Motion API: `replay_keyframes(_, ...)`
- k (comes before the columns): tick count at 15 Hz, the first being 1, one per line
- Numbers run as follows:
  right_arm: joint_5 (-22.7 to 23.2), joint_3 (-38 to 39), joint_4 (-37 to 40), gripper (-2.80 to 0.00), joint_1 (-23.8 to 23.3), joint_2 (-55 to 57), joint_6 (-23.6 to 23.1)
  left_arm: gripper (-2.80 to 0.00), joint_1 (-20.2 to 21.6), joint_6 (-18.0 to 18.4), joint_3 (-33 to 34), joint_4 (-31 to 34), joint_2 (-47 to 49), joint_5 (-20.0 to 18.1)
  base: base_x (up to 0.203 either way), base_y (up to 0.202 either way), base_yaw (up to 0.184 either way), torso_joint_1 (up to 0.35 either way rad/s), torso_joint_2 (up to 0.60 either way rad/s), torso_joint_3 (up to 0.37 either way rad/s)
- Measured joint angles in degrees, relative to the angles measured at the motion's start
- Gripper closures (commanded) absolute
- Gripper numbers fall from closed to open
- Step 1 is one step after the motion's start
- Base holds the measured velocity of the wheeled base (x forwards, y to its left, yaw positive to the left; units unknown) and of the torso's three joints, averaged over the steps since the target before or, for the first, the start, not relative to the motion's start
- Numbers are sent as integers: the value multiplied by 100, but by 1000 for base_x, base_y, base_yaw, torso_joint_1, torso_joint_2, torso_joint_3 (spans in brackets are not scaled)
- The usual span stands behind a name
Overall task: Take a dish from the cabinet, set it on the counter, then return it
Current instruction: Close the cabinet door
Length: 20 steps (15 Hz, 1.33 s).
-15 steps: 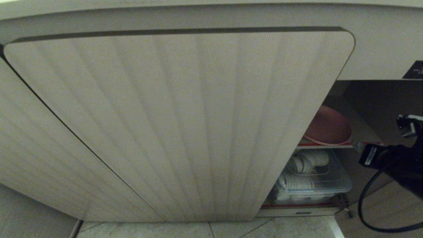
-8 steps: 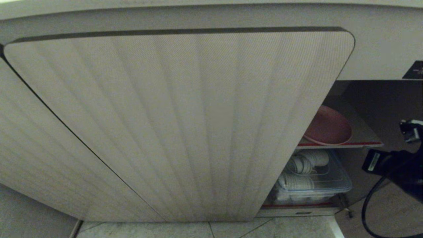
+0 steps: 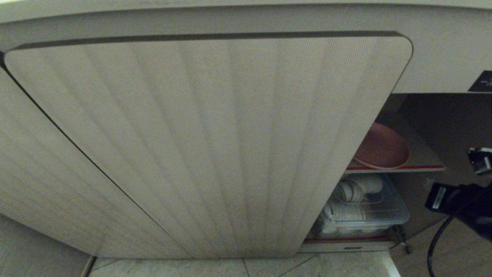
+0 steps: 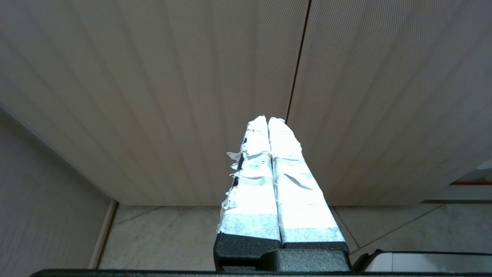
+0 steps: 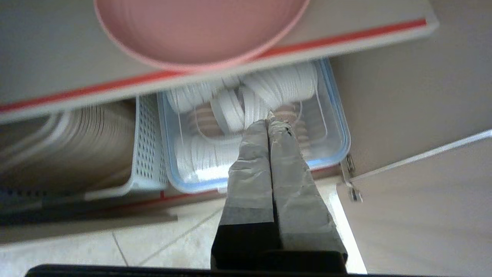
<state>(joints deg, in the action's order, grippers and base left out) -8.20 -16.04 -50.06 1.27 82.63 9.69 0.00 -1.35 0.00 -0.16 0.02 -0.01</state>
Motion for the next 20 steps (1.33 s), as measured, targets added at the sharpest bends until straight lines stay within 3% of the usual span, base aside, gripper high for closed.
replay_keyframes(12, -14, 1511, 235, 0, 394, -1300, -103, 0, 0, 1, 0, 1, 0, 1, 0, 0, 0, 0, 0, 0)
replay_keyframes(16, -41, 1588, 965, 0, 407, -1956, -121, 0, 0, 1, 0, 0, 0, 1, 0, 0, 0, 0, 0, 0)
replay_keyframes(20, -74, 1594, 2256, 0, 405, -3095, -270, 0, 0, -1, 0, 2, 0, 1, 0, 0, 0, 0, 0, 0)
